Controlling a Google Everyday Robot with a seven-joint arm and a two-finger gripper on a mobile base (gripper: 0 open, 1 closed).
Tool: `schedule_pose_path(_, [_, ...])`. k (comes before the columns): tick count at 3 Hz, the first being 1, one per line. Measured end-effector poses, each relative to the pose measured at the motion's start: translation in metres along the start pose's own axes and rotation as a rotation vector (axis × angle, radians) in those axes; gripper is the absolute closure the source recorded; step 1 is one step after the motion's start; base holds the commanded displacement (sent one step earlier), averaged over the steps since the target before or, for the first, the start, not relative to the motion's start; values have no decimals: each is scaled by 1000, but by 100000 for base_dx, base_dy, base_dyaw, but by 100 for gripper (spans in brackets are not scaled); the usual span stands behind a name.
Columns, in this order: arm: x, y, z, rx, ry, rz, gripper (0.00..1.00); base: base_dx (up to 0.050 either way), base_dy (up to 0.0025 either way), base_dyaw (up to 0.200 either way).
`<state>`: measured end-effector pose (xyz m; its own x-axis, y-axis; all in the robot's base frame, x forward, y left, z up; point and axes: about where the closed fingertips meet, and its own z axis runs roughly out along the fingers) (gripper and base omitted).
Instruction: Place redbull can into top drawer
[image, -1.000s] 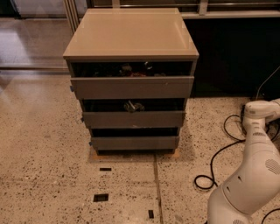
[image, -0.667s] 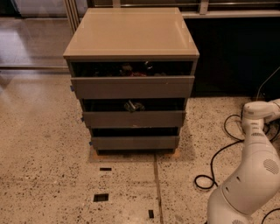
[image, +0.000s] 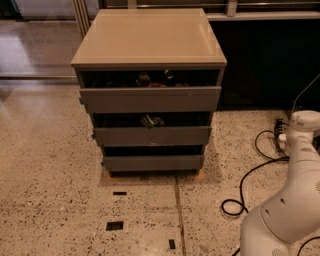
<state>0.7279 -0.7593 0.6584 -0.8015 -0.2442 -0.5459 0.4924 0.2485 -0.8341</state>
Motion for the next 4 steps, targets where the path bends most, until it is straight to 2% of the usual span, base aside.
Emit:
schedule_pose_path(1, [-11, -9, 8, -227, 34, 165, 0, 0, 0, 0])
schedule_pose_path(2, [-5, 4, 8, -294, 47, 202, 0, 0, 0, 0])
schedule_pose_path(3, [-5, 4, 8, -295, 47, 202, 0, 0, 0, 0])
schedule_pose_path(4, [-11, 7, 0, -326, 84, 215, 0, 0, 0, 0])
